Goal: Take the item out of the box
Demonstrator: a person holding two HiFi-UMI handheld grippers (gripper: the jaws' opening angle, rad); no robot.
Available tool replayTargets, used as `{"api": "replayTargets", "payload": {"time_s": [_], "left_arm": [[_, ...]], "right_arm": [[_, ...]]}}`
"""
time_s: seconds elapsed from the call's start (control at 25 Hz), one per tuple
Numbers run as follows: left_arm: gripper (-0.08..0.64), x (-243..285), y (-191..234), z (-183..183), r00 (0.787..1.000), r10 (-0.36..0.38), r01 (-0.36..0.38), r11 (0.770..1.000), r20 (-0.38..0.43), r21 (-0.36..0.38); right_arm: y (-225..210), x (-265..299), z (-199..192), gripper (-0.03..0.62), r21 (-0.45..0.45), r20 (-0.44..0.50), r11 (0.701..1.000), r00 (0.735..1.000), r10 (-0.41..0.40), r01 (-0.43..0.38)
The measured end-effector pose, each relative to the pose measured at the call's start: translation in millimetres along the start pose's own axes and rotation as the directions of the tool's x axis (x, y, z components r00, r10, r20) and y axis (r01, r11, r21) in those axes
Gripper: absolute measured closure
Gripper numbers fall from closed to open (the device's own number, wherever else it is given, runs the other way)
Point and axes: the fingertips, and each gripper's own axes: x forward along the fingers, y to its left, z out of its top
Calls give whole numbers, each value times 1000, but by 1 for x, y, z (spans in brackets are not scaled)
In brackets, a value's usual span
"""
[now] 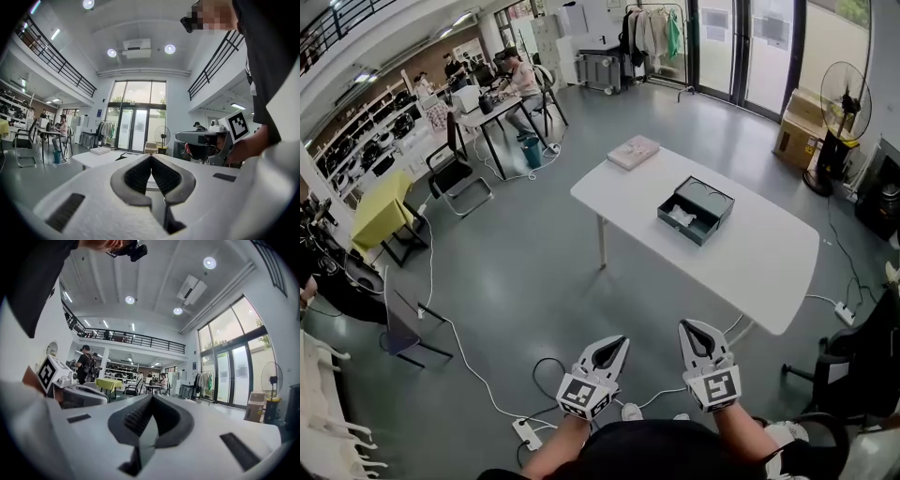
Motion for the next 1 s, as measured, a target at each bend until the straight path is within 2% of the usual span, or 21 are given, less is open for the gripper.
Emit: {"api": "replayTargets", "payload": {"time_s": [0.32, 0.48, 0.76, 1.0], "left_arm": [[548, -11, 18, 1, 1000, -24, 24, 999, -3, 25], [548, -7, 32, -1, 1000, -23, 23, 1000, -6, 16], [548, 22, 58, -7, 1000, -14, 14, 1000, -19, 1], [548, 65, 80, -8, 999, -20, 21, 1000, -40, 9]], "right_arm": [[8, 7, -1, 586, 38, 13, 999, 1000, -29, 28], [8, 20, -5, 586, 34, 0, 999, 1000, -17, 17], [-5, 58, -14, 586, 65, 21, 997, 999, 44, -45], [-40, 94, -18, 586, 62, 36, 997, 998, 45, -48]]}}
